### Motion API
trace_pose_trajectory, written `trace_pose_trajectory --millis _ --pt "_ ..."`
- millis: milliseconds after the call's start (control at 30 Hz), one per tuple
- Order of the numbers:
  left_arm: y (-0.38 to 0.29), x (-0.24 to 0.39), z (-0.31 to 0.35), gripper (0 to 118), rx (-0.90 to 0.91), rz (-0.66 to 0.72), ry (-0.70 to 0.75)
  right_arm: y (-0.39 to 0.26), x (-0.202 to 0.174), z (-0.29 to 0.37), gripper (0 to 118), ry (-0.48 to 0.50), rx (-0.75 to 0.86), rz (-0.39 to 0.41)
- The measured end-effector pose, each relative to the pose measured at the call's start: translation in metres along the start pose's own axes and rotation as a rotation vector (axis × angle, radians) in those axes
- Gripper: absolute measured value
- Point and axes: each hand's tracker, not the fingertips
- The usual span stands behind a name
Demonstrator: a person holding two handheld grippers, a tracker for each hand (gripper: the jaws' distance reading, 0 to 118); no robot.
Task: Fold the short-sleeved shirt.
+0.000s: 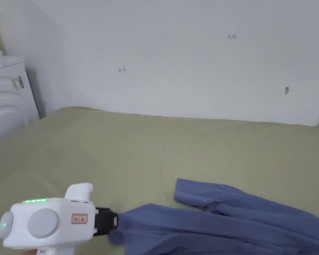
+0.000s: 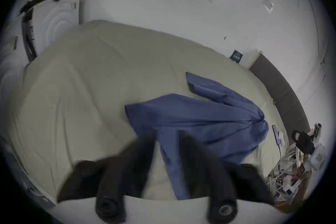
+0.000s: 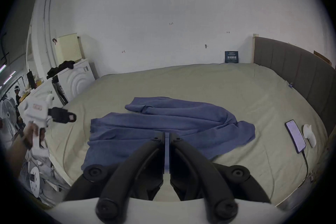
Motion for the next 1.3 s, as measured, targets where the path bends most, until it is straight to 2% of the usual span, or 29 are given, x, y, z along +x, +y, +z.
trace_pose_trajectory --millis 67,100,167,267,367,400,433,467,500,533,567,600,667,700,733,767,800,833,867,900,933,1033,1100,1133,1167,1200,1233,1267,1300 --pt "0.023 -0.007 -0.036 110 -0.097 0.028 0.083 0.0 0.007 -0.006 8 -0.017 -0.021 -0.004" --pt "0.031 -0.015 -0.057 116 -0.168 0.055 0.085 -0.001 0.012 -0.009 8 -0.027 -0.028 -0.006" --pt "0.035 -0.004 -0.075 114 -0.177 0.074 0.14 -0.003 0.022 -0.014 8 -0.044 -0.044 -0.02" --pt "0.034 0.003 -0.114 114 -0.239 0.09 0.14 -0.005 0.036 -0.02 8 -0.079 -0.063 -0.046" --pt "0.034 -0.007 -0.144 112 -0.3 0.097 0.185 -0.006 0.052 -0.023 8 -0.111 -0.082 -0.062" --pt "0.031 -0.001 -0.143 109 -0.287 0.078 0.19 -0.006 0.058 -0.023 8 -0.12 -0.08 -0.065" --pt "0.034 -0.004 -0.141 93 -0.267 0.05 0.212 -0.005 0.065 -0.023 8 -0.126 -0.079 -0.073" --pt "0.033 0.001 -0.137 66 -0.257 0.03 0.236 -0.003 0.072 -0.023 8 -0.133 -0.082 -0.085" --pt "0.033 0.008 -0.131 51 -0.244 -0.038 0.307 0.0 0.079 -0.024 8 -0.147 -0.086 -0.112" --pt "0.033 0.011 -0.127 24 -0.233 -0.093 0.34 0.003 0.089 -0.027 8 -0.176 -0.103 -0.149" --pt "0.033 0.012 -0.119 1 -0.237 -0.09 0.241 0.007 0.1 -0.032 9 -0.224 -0.121 -0.193" --pt "0.033 0.011 -0.116 1 -0.24 -0.064 0.166 0.01 0.111 -0.04 9 -0.237 -0.132 -0.23" --pt "0.031 0.014 -0.116 1 -0.258 -0.05 0.161 0.017 0.141 -0.062 10 -0.248 -0.196 -0.33" --pt "0.029 0.02 -0.111 1 -0.254 -0.055 0.152 0.02 0.152 -0.075 16 -0.244 -0.233 -0.356" --pt "0.027 0.024 -0.109 1 -0.249 -0.062 0.165 0.022 0.165 -0.088 39 -0.241 -0.278 -0.392" --pt "0.025 0.026 -0.107 1 -0.249 -0.072 0.168 0.025 0.179 -0.104 86 -0.222 -0.322 -0.426" --pt "0.023 0.027 -0.104 1 -0.244 -0.068 0.162 0.025 0.192 -0.119 106 -0.183 -0.368 -0.467" --pt "0.024 0.025 -0.103 1 -0.245 -0.059 0.148 0.025 0.203 -0.133 109 -0.18 -0.398 -0.526" --pt "0.022 0.026 -0.1 1 -0.241 -0.058 0.134 0.027 0.211 -0.144 109 -0.233 -0.436 -0.549" --pt "0.019 0.028 -0.097 1 -0.242 -0.059 0.12 0.028 0.222 -0.156 109 -0.242 -0.488 -0.594" --pt "0.015 0.03 -0.094 1 -0.239 -0.058 0.112 0.028 0.229 -0.165 109 -0.289 -0.502 -0.641" --pt "0.012 0.027 -0.095 1 -0.243 -0.055 0.089 0.023 0.241 -0.181 109 -0.307 -0.502 -0.724" --pt "0.011 0.025 -0.099 1 -0.247 -0.059 0.079 0.021 0.24 -0.188 109 -0.309 -0.522 -0.723" --pt "0.011 0.026 -0.1 1 -0.246 -0.06 0.076 0.02 0.237 -0.191 104 -0.322 -0.55 -0.707" --pt "0.011 0.027 -0.1 1 -0.245 -0.064 0.071 0.019 0.232 -0.19 80 -0.345 -0.575 -0.675" --pt "0.011 0.028 -0.099 1 -0.243 -0.069 0.069 0.02 0.227 -0.188 36 -0.35 -0.577 -0.624" --pt "0.011 0.028 -0.1 1 -0.239 -0.07 0.06 0.021 0.221 -0.187 5 -0.35 -0.57 -0.566" --pt "0.012 0.028 -0.1 1 -0.236 -0.067 0.035 0.02 0.219 -0.188 5 -0.34 -0.581 -0.547" --pt "0.012 0.029 -0.1 1 -0.232 -0.047 0.008 0.017 0.212 -0.182 5 -0.341 -0.564 -0.568"
